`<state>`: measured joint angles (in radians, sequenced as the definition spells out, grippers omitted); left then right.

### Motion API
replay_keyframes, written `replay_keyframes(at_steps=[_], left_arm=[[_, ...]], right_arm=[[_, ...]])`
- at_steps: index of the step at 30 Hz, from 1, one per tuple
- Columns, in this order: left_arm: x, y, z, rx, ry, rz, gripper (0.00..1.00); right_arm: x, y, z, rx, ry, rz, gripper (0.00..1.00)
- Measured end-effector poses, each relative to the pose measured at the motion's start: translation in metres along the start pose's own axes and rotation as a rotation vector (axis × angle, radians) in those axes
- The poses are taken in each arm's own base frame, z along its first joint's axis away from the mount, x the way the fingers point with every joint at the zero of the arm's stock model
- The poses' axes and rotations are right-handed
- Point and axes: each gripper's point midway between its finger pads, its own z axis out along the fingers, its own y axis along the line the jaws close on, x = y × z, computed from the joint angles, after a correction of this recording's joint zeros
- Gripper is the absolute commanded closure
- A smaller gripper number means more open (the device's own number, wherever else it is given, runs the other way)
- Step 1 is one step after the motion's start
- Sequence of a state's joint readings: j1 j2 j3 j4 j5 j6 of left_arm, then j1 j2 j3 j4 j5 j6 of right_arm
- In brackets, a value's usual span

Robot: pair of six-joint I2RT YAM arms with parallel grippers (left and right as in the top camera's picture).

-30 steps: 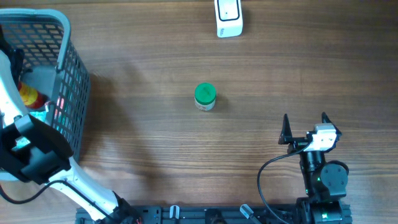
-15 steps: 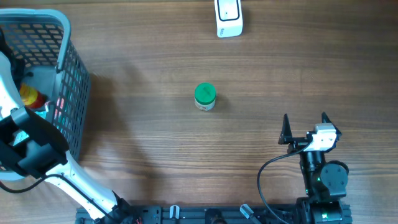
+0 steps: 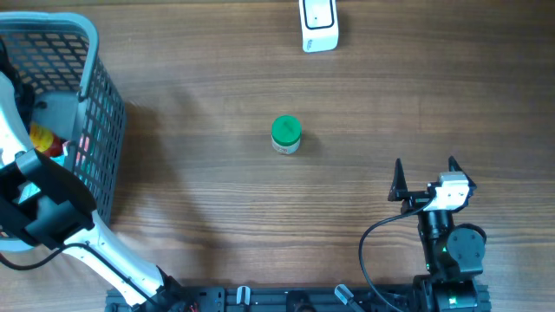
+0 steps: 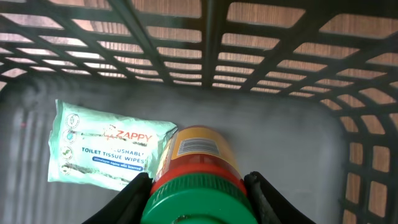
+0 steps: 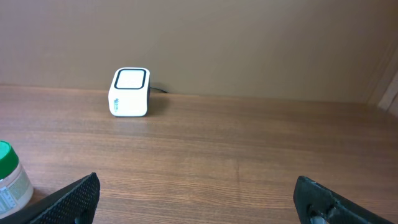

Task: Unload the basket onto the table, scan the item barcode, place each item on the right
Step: 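Reach the left gripper into the basket and grasp the sriracha bottle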

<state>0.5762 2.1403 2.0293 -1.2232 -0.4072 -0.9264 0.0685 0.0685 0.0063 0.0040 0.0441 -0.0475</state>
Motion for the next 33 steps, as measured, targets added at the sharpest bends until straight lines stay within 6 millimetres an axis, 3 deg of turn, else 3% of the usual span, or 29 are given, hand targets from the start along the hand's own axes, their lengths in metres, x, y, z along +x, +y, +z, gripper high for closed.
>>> replay_keyframes(at_steps=[3, 6, 13, 19, 28, 33], left_arm=[[-0.002, 0.002, -0.007, 0.009, -0.005, -0.004, 0.62], [-0.011, 0.004, -0.028, 0.048, -0.03, -0.024, 0.61], [-0.045, 0.029, -0.124, 0.224, -0.149, -0.09, 0.6], [-0.05, 0.054, -0.188, 0.35, -0.209, -0.116, 0.59], [-0.012, 0.056, -0.283, 0.622, -0.233, -0.041, 0.59], [0.037, 0.044, -0.325, 0.766, -0.191, 0.086, 0.59]], right_arm=[[0.0, 0.0, 0.0, 0.0, 0.0, 0.0, 0.0], [0.0, 0.0, 0.0, 0.0, 0.0, 0.0, 0.0], [0.0, 0.0, 0.0, 0.0, 0.0, 0.0, 0.0], [0.0, 0.0, 0.0, 0.0, 0.0, 0.0, 0.0], [0.0, 0.0, 0.0, 0.0, 0.0, 0.0, 0.0], [0.0, 0.0, 0.0, 0.0, 0.0, 0.0, 0.0]])
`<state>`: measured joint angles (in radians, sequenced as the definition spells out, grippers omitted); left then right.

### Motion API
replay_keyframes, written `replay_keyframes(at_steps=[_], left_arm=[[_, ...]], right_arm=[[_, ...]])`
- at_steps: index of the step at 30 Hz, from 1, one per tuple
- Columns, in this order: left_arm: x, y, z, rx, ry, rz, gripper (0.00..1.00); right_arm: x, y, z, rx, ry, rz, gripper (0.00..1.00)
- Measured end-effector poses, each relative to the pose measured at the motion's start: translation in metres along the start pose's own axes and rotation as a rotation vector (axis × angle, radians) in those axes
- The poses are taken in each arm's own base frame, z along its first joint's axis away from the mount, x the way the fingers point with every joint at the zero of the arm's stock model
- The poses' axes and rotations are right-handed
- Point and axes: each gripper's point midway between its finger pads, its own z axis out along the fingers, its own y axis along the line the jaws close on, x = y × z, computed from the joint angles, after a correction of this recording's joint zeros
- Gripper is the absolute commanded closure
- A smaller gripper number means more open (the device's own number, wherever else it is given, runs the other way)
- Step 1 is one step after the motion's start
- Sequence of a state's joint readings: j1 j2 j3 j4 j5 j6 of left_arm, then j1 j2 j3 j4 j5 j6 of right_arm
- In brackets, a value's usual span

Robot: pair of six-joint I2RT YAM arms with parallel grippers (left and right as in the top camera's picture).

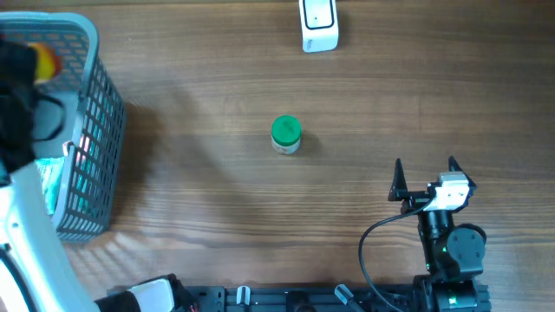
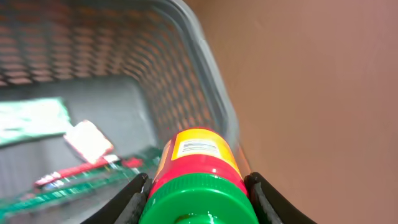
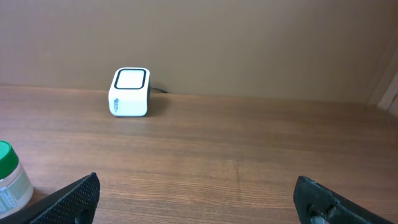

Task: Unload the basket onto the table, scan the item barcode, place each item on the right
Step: 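Reach the left gripper into the basket and grasp the sriracha bottle, then carry the sriracha bottle to the scanner, barcode facing it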

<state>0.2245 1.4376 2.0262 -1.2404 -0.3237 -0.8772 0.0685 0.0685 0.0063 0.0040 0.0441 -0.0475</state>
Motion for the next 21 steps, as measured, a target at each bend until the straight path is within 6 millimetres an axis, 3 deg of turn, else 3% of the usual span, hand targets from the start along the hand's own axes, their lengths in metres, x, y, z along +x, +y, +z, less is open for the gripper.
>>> replay_keyframes(at_steps=[6, 11, 21], left_arm=[[0.067, -0.034, -0.013, 0.079, 0.157, 0.15, 0.59], [0.112, -0.041, -0.016, 0.074, 0.261, 0.26, 0.59], [0.218, -0.05, 0.013, -0.03, 0.447, 0.505, 0.58]], right_arm=[[0.0, 0.0, 0.0, 0.0, 0.0, 0.0, 0.0], [0.0, 0.0, 0.0, 0.0, 0.0, 0.0, 0.0], [0.0, 0.0, 0.0, 0.0, 0.0, 0.0, 0.0]])
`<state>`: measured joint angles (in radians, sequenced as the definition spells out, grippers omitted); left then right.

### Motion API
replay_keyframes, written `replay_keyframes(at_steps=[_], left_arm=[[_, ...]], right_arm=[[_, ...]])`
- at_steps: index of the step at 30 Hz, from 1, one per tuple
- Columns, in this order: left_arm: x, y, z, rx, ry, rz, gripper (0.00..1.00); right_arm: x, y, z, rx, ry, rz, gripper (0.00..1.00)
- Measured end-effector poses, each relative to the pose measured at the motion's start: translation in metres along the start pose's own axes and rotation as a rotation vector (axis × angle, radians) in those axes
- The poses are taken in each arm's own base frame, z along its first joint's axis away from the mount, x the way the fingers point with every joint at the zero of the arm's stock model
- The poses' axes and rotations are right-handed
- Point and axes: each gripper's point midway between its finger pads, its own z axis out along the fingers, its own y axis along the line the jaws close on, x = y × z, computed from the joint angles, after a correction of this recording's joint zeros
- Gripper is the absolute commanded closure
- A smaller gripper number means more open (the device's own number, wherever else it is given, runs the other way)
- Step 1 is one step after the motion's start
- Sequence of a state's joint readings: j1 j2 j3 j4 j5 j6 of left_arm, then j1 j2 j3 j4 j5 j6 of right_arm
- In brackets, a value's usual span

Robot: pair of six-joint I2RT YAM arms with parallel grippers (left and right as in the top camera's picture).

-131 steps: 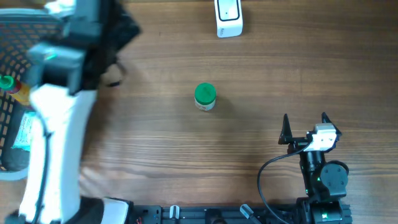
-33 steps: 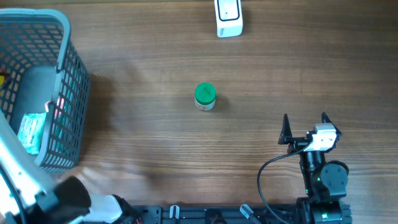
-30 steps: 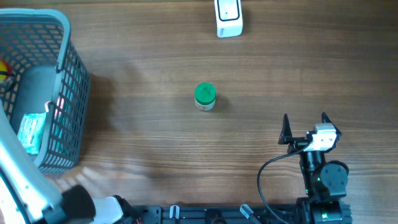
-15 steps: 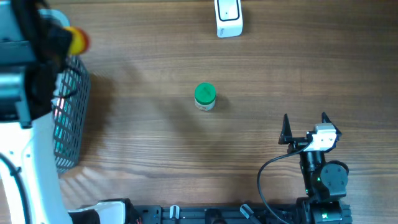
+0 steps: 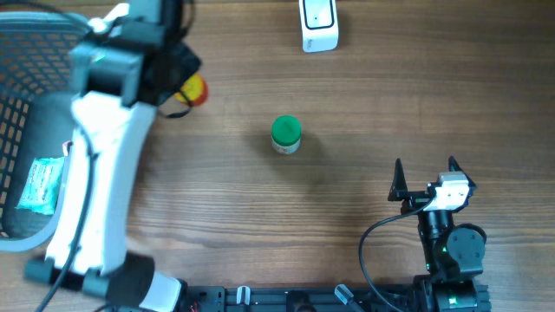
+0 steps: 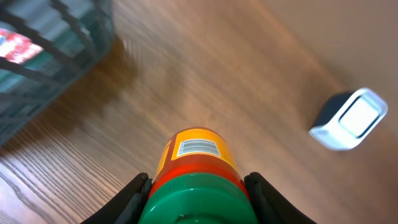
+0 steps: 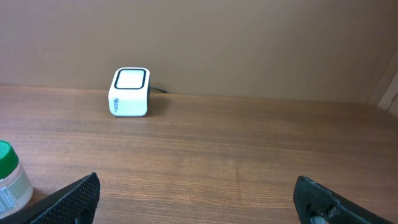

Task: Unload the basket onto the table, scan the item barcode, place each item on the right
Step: 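Carry the sriracha bottle to the scanner, barcode facing it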

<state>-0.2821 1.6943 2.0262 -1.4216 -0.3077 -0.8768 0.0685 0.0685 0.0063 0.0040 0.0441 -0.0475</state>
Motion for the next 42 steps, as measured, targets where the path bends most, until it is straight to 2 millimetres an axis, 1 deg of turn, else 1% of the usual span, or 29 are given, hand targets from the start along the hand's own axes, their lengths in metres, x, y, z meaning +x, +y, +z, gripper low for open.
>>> replay_keyframes(at_steps=[1, 2, 3, 4, 8, 12, 16, 18, 21, 30, 35, 38, 39, 41, 42], left_arm=[[0.008, -0.006, 0.01, -0.015, 0.022, 0.023, 0.58], [0.01, -0.008, 0.013, -0.018, 0.027, 0.029, 0.57], [0.022, -0.017, 0.029, -0.041, 0.06, 0.06, 0.57], [0.03, -0.023, 0.039, -0.052, 0.079, 0.081, 0.57], [0.06, -0.049, 0.078, -0.071, 0.145, 0.142, 0.56], [0.088, -0.068, 0.111, -0.083, 0.191, 0.189, 0.56], [0.11, -0.084, 0.136, -0.081, 0.217, 0.214, 0.55], [0.118, -0.09, 0.144, -0.076, 0.221, 0.221, 0.55], [0.125, -0.097, 0.153, -0.068, 0.224, 0.229, 0.55], [0.133, -0.097, 0.169, -0.087, 0.233, 0.233, 0.54], [0.133, -0.098, 0.169, -0.085, 0.233, 0.223, 0.52], [0.136, -0.099, 0.168, -0.085, 0.235, 0.229, 0.41], [0.137, -0.098, 0.167, -0.088, 0.237, 0.23, 0.34], [0.143, -0.098, 0.164, -0.096, 0.246, 0.243, 0.24], [0.146, -0.098, 0.163, -0.097, 0.249, 0.247, 0.22]], right_arm=[[0.0, 0.0, 0.0, 0.0, 0.0, 0.0, 0.0], [0.0, 0.0, 0.0, 0.0, 0.0, 0.0, 0.0], [0.0, 0.0, 0.0, 0.0, 0.0, 0.0, 0.0], [0.0, 0.0, 0.0, 0.0, 0.0, 0.0, 0.0], [0.0, 0.0, 0.0, 0.0, 0.0, 0.0, 0.0], [0.0, 0.0, 0.0, 0.0, 0.0, 0.0, 0.01], [0.0, 0.0, 0.0, 0.0, 0.0, 0.0, 0.0], [0.0, 0.0, 0.0, 0.0, 0.0, 0.0, 0.0], [0.0, 0.0, 0.0, 0.0, 0.0, 0.0, 0.0], [0.0, 0.0, 0.0, 0.0, 0.0, 0.0, 0.0], [0.0, 0.0, 0.0, 0.0, 0.0, 0.0, 0.0], [0.0, 0.0, 0.0, 0.0, 0.0, 0.0, 0.01], [0.0, 0.0, 0.0, 0.0, 0.0, 0.0, 0.0], [0.0, 0.0, 0.0, 0.0, 0.0, 0.0, 0.0], [0.0, 0.0, 0.0, 0.0, 0.0, 0.0, 0.0]])
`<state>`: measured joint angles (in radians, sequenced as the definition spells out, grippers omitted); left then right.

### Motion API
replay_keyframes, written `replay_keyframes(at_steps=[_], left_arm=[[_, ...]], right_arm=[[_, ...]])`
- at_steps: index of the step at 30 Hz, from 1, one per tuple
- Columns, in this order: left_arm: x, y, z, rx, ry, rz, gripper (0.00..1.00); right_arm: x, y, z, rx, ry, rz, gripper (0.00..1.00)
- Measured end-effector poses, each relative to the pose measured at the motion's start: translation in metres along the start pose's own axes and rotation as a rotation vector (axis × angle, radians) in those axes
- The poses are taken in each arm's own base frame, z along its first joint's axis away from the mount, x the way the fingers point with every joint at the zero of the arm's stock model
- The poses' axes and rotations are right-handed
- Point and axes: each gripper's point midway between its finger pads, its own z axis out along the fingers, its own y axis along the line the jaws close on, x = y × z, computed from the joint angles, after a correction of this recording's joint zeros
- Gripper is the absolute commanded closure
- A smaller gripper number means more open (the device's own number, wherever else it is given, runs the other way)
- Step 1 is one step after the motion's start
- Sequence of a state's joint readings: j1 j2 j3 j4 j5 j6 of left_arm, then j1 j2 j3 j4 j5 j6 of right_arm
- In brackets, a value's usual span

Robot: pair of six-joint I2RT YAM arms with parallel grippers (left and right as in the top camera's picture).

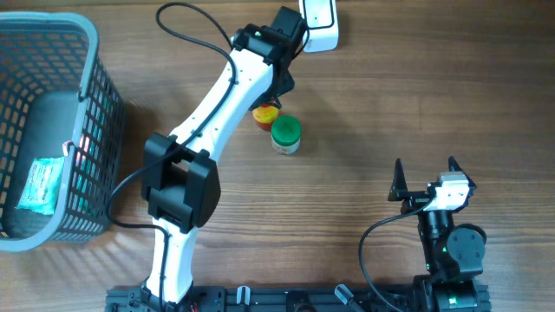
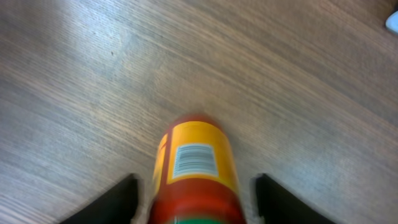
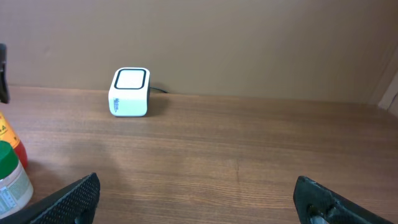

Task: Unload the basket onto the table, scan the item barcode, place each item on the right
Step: 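Carry the sriracha bottle to the scanner, barcode facing it, then place the sriracha bottle beside the jar and release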

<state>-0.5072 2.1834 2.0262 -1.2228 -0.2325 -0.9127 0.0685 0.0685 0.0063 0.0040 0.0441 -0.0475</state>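
An orange bottle [image 2: 194, 165] with a red band, green cap and a barcode label sits between the fingers of my left gripper [image 2: 196, 190], which is open with a gap on each side. Overhead, the bottle [image 1: 264, 115] is on the table just left of a green-lidded jar [image 1: 285, 134], under my left gripper [image 1: 272, 97]. The white scanner [image 1: 319, 24] stands at the far edge, close behind; its window [image 3: 130, 79] faces up. My right gripper [image 3: 196, 199] rests open at the near right [image 1: 425, 173].
A grey mesh basket [image 1: 97, 113] stands at the far left with a pack of wipes [image 1: 39, 186] inside. The left arm stretches diagonally across the table's middle. The scanner's cable runs off the back edge.
My left gripper carried the bottle from the table's left part to beside the green-lidded jar, below the scanner. Its fingers have opened and now stand apart from the bottle.
My left gripper was shut on the orange bottle inside the basket. Then it held the bottle above the basket rim, then over the table with the scanner in sight. Now the bottle is by the green-lidded jar and the fingers are open. The right arm stayed still.
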Motion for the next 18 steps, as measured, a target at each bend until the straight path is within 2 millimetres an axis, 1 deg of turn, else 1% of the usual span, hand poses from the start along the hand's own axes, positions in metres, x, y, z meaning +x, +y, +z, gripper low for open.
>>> replay_keyframes(at_steps=[1, 4, 5, 14, 17, 18], left_arm=[[0.002, -0.001, 0.0, 0.0, 0.003, 0.001, 0.2], [0.008, -0.005, -0.002, 0.004, 0.007, 0.009, 0.07], [0.009, -0.005, -0.002, 0.005, 0.009, 0.016, 0.0], [0.013, -0.001, -0.004, -0.012, 0.021, 0.017, 0.0], [0.011, 0.0, -0.012, 0.0, 0.013, 0.014, 0.0], [0.009, 0.001, -0.018, 0.008, 0.007, 0.012, 0.0]], right_arm=[[0.0, 0.0, 0.0, 0.0, 0.0, 0.0, 0.0], [0.0, 0.0, 0.0, 0.0, 0.0, 0.0, 0.0], [0.0, 0.0, 0.0, 0.0, 0.0, 0.0, 0.0], [0.0, 0.0, 0.0, 0.0, 0.0, 0.0, 0.0], [0.0, 0.0, 0.0, 0.0, 0.0, 0.0, 0.0], [0.0, 0.0, 0.0, 0.0, 0.0, 0.0, 0.0]])
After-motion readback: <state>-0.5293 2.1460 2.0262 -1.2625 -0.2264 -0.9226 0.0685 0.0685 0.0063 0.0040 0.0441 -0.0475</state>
